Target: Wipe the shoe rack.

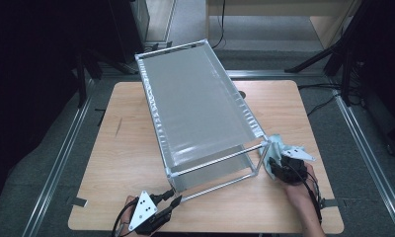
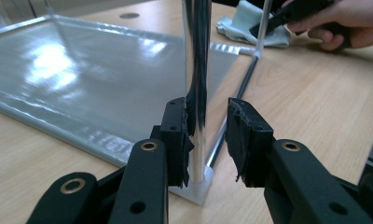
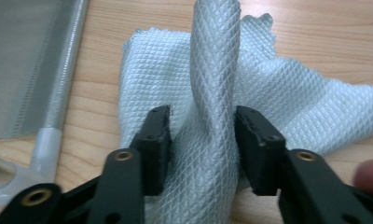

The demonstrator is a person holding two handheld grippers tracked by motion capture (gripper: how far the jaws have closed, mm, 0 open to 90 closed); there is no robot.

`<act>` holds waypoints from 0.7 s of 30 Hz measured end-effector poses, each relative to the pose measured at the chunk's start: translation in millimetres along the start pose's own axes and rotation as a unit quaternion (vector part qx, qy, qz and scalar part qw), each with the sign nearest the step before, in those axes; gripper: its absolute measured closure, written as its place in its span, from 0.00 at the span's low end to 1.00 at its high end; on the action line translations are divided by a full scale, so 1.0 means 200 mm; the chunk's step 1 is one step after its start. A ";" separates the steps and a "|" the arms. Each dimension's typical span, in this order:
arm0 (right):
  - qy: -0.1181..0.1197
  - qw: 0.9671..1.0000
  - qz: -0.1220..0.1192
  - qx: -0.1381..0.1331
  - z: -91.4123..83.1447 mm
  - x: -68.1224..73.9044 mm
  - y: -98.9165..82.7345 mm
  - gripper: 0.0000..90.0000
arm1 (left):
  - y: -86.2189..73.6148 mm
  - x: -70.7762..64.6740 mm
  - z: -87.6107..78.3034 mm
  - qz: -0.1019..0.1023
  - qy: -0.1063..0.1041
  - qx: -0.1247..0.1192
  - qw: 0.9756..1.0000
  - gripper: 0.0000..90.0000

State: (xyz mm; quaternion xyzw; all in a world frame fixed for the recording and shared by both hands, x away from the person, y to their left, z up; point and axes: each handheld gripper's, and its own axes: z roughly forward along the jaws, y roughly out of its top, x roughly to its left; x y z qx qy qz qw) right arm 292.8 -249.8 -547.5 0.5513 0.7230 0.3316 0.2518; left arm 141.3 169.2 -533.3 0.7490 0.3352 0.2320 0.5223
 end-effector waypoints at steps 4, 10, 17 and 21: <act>0.024 1.000 -0.008 -0.001 -0.02 0.03 -0.02 0.91 | 0.01 0.01 0.00 0.000 0.009 -0.004 1.000 0.89; 0.088 0.996 -0.032 0.005 -0.17 0.11 -0.07 0.91 | 0.02 -0.01 0.02 0.004 0.002 0.002 1.000 0.90; 0.101 0.985 -0.034 -0.134 -0.52 0.17 0.08 0.91 | 0.03 -0.02 0.03 0.007 -0.005 0.004 1.000 0.91; 0.102 0.979 -0.055 -0.170 -0.59 0.25 0.10 0.91 | 0.03 -0.02 0.03 0.006 -0.006 0.004 1.000 0.91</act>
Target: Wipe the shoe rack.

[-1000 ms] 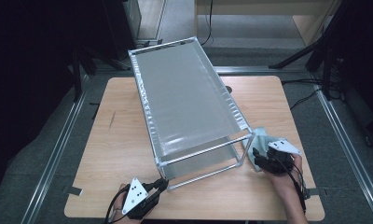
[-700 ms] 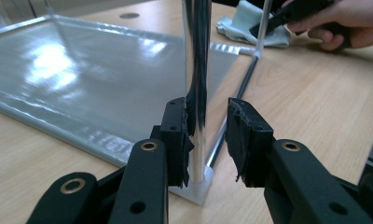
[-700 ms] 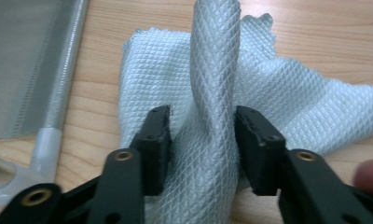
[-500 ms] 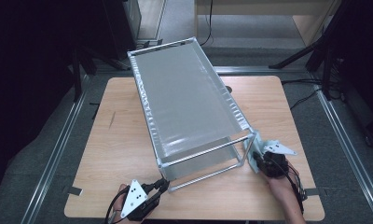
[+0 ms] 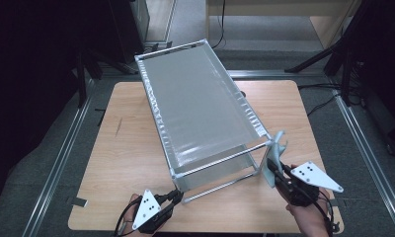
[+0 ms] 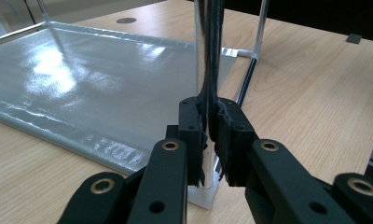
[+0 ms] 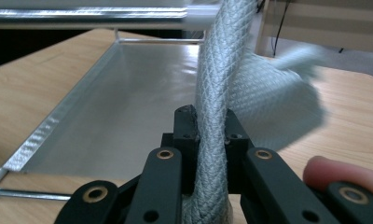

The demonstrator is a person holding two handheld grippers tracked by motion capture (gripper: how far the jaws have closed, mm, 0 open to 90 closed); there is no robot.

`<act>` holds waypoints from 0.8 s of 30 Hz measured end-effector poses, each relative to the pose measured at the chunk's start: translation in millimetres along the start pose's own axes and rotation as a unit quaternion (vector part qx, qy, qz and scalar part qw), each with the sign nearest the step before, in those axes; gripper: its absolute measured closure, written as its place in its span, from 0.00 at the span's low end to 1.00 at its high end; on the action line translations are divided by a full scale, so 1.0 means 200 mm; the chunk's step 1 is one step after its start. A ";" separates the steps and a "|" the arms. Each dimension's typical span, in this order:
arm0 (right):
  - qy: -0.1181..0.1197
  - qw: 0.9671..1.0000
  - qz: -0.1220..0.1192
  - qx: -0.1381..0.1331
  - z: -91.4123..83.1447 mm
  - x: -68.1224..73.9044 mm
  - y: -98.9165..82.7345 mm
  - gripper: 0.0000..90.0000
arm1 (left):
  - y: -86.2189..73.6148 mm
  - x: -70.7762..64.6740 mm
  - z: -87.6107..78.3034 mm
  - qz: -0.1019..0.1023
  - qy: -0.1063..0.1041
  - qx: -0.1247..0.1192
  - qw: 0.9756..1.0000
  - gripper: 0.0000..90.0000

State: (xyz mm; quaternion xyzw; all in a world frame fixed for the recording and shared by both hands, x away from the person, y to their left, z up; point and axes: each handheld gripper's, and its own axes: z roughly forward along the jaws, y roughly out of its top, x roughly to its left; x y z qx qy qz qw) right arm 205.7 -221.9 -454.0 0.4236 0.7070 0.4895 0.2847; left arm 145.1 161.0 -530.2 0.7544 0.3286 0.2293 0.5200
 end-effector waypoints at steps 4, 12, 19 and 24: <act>0.007 0.998 -0.013 0.055 0.12 0.03 -0.12 0.91 | 0.00 0.00 0.00 0.000 0.001 0.000 1.000 0.91; -0.010 0.998 -0.014 0.060 0.17 0.04 -0.13 0.91 | 0.00 -0.01 0.01 0.002 -0.002 -0.002 1.000 0.91; -0.007 0.999 -0.031 0.011 0.16 0.13 -0.07 0.90 | -0.01 -0.01 0.00 0.000 -0.001 -0.002 1.000 0.91; 0.031 0.995 -0.068 0.063 0.33 0.30 -0.19 0.89 | -0.01 -0.02 0.01 0.001 -0.002 -0.002 1.000 0.91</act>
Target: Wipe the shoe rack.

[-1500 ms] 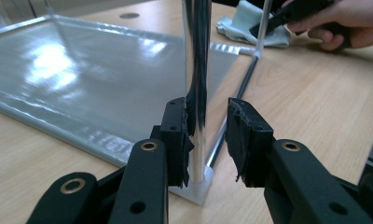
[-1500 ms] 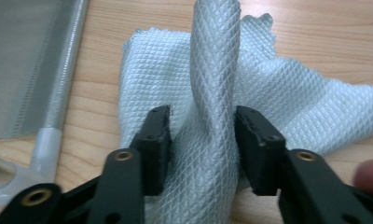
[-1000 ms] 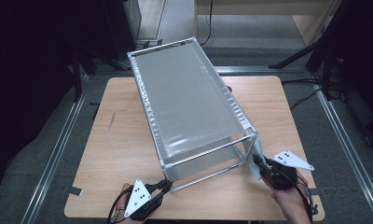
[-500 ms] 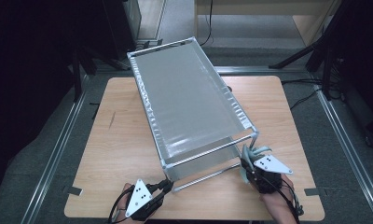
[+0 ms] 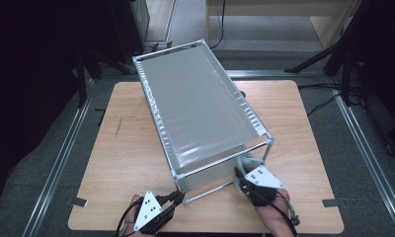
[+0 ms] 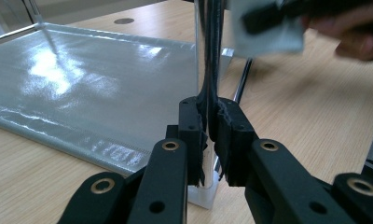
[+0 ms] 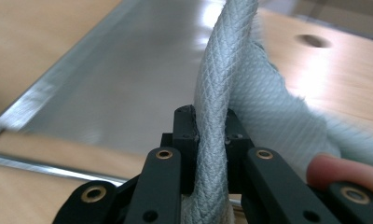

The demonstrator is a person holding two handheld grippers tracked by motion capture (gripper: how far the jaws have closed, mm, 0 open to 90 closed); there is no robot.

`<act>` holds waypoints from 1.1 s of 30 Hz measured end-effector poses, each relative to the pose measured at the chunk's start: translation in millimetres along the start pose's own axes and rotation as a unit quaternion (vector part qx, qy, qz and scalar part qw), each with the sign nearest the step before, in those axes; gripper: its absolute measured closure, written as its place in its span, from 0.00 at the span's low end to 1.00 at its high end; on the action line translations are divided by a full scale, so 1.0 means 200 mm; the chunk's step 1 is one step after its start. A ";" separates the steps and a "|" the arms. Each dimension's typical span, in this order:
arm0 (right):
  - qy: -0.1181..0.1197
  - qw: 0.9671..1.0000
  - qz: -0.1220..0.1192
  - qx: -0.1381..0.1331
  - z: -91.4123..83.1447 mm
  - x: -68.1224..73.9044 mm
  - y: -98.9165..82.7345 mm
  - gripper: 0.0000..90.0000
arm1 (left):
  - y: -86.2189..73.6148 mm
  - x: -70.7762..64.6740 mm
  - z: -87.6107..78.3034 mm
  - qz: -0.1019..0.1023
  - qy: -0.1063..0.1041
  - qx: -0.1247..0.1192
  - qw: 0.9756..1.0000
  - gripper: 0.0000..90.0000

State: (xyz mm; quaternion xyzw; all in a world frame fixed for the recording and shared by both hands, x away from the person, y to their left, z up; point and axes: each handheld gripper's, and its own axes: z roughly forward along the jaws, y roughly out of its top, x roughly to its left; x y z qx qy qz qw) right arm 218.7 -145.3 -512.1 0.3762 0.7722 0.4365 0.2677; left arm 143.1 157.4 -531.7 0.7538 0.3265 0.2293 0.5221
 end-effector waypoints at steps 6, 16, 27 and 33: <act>0.021 0.999 -0.017 0.026 0.13 0.09 -0.03 0.64 | 0.00 0.00 0.00 0.002 -0.001 -0.001 1.000 0.91; -0.095 0.991 0.047 0.078 0.21 -0.08 -0.10 0.87 | 0.01 0.01 -0.03 -0.003 -0.003 -0.012 1.000 0.88; 0.031 0.996 0.036 0.076 0.24 0.24 -0.07 0.90 | 0.01 0.00 -0.02 -0.001 -0.003 -0.008 1.000 0.90; 0.036 0.996 0.016 0.080 0.24 0.29 -0.07 0.90 | 0.01 0.00 -0.03 0.004 -0.006 -0.006 1.000 0.90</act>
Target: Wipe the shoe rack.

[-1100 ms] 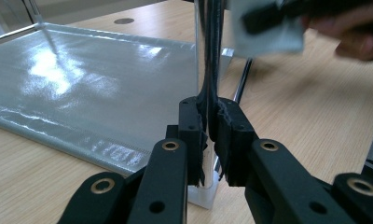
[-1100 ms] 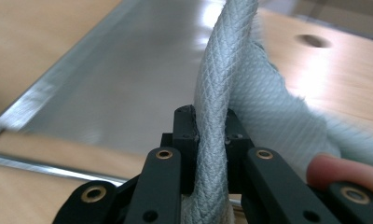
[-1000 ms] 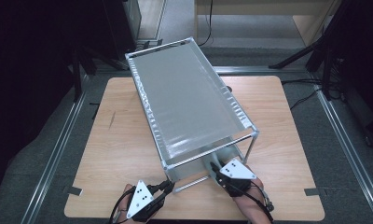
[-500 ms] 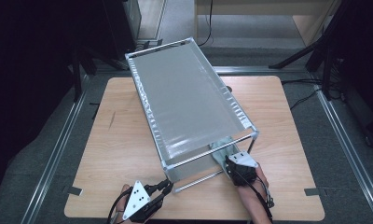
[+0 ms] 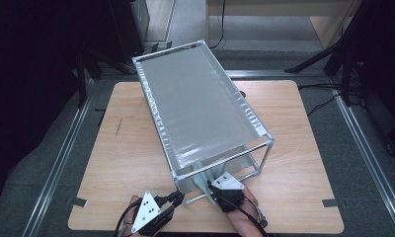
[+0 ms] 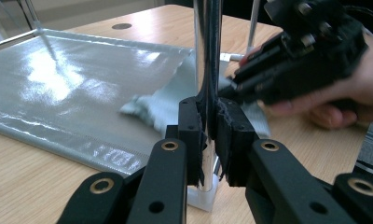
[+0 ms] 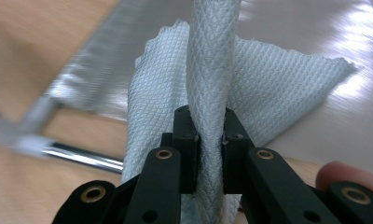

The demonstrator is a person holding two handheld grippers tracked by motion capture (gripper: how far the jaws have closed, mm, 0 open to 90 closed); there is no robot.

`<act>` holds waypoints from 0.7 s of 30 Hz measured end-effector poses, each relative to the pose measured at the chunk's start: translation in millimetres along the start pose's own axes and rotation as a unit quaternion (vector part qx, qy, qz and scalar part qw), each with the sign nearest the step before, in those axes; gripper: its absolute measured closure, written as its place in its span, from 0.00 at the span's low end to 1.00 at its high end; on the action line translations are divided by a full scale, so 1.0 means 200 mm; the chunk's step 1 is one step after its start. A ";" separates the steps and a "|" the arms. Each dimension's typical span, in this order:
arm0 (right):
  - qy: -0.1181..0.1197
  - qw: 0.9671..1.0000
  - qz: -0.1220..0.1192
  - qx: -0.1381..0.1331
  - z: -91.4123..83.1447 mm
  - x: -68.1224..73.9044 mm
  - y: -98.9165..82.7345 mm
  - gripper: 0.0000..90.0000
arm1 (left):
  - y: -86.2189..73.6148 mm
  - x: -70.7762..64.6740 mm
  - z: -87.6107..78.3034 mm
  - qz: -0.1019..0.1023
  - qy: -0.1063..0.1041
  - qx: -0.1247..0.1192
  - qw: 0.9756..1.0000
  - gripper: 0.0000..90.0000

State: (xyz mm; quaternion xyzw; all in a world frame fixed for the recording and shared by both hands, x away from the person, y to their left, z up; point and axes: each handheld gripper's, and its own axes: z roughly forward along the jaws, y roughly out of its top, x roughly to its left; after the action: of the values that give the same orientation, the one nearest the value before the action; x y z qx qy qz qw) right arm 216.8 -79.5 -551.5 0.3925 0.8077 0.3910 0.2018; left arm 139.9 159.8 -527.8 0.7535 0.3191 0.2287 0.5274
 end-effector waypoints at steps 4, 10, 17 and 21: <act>-0.083 0.996 0.019 0.001 -0.05 -0.17 -0.03 0.91 | 0.00 0.00 0.00 0.001 -0.001 0.001 1.000 0.90; -0.113 0.993 0.042 -0.005 -0.11 -0.23 -0.06 0.92 | 0.00 0.00 0.01 0.000 -0.002 0.002 1.000 0.90; 0.017 1.000 -0.015 -0.013 -0.09 0.15 -0.03 0.91 | 0.00 -0.01 0.02 0.000 0.000 0.003 1.000 0.90; 0.016 0.999 -0.031 -0.007 -0.12 0.16 -0.04 0.91 | 0.00 -0.01 0.02 0.002 0.001 0.004 1.000 0.90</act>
State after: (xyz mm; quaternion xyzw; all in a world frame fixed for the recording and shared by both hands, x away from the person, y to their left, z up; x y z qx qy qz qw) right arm 178.7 -67.9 -544.0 0.3595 0.8199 0.3963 0.2034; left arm 140.8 156.3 -528.5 0.7563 0.3189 0.2292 0.5233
